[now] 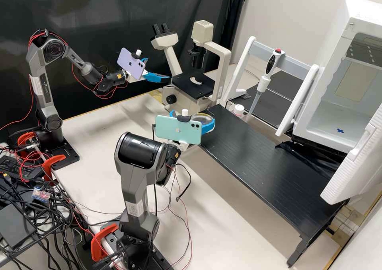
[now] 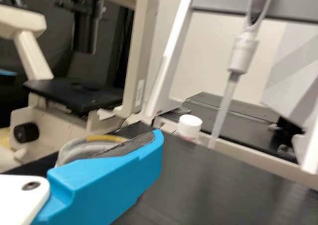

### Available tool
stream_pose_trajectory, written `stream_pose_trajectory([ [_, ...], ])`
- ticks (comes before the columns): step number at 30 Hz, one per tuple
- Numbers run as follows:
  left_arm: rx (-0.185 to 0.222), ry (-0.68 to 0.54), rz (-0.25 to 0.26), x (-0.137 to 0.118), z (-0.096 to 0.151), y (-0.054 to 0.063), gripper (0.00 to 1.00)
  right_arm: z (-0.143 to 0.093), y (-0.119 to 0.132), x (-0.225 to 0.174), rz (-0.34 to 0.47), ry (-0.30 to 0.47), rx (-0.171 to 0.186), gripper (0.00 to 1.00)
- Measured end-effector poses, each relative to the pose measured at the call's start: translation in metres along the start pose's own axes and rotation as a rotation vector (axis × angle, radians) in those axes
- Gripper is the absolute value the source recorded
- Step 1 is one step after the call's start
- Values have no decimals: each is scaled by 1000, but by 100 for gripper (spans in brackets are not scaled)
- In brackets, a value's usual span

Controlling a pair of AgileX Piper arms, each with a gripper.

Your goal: Move the petri dish to the incubator

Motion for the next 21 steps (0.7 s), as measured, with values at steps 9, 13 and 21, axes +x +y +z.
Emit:
stream_pose_trajectory([
  [9, 0, 0, 0, 0, 0, 0, 100, 12, -8, 18, -11, -61, 3, 100],
  [13, 0, 0, 0, 0, 0, 0, 100, 18, -3, 24, 15, -87, 20, 100],
  [21, 0, 0, 0, 0, 0, 0, 100, 25, -4, 29, -5, -109, 78, 0],
])
